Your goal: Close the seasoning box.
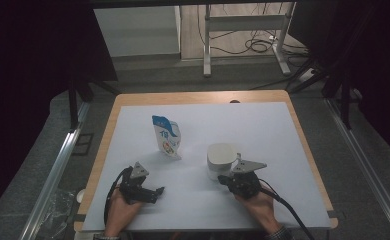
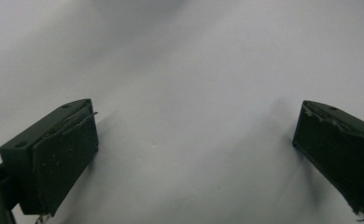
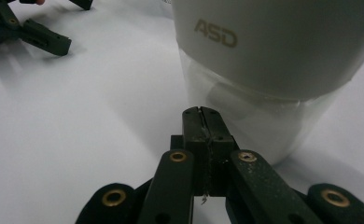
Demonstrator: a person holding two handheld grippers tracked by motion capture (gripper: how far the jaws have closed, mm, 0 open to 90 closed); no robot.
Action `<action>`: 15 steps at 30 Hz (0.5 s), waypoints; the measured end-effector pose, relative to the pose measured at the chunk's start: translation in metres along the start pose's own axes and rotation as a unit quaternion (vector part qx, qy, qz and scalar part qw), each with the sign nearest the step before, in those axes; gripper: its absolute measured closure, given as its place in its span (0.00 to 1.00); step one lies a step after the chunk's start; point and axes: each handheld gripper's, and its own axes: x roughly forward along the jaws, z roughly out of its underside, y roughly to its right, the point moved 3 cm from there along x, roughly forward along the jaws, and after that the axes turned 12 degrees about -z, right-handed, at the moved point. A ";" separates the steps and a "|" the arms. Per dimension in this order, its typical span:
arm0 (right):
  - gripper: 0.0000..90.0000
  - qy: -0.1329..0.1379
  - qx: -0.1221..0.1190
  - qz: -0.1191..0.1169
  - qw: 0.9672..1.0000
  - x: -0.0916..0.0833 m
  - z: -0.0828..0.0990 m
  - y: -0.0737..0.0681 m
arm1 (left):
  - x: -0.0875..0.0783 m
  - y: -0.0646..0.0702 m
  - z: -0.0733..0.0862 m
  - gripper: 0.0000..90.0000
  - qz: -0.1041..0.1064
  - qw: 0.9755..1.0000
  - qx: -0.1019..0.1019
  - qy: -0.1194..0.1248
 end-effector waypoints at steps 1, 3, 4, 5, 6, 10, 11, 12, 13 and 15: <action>0.99 0.000 -0.002 0.000 1.000 0.002 -0.001 0.000 | 0.000 0.000 0.000 0.00 0.000 1.000 0.000 0.000; 0.99 -0.003 -0.004 0.003 1.000 0.004 -0.003 0.001 | 0.000 0.000 0.000 0.00 0.000 1.000 0.000 0.000; 0.99 -0.005 -0.004 0.004 1.000 0.005 -0.005 0.002 | 0.000 0.000 0.000 0.00 0.000 1.000 0.000 0.000; 0.99 -0.005 -0.006 0.004 1.000 0.006 -0.006 0.002 | 0.000 0.000 0.000 0.00 0.000 1.000 0.000 0.000; 0.99 -0.004 -0.005 0.003 1.000 0.007 -0.006 0.003 | 0.000 0.000 0.000 0.00 0.000 1.000 0.000 0.000; 0.99 -0.004 -0.005 0.005 1.000 0.010 -0.009 0.005 | 0.000 0.000 0.000 0.00 0.000 1.000 0.001 0.000; 0.99 -0.004 -0.005 0.006 1.000 0.011 -0.010 0.006 | 0.000 0.000 0.000 0.00 0.000 1.000 0.001 0.000; 0.99 -0.004 -0.005 0.007 1.000 0.012 -0.010 0.006 | 0.000 0.000 0.000 0.00 0.000 1.000 0.001 0.000; 0.99 -0.004 -0.006 0.007 1.000 0.012 -0.011 0.007 | 0.000 0.000 0.000 0.00 0.000 1.000 0.001 0.000; 0.99 -0.006 -0.008 0.012 1.000 0.013 -0.012 0.008 | 0.000 0.000 0.000 0.00 0.000 1.000 0.001 0.000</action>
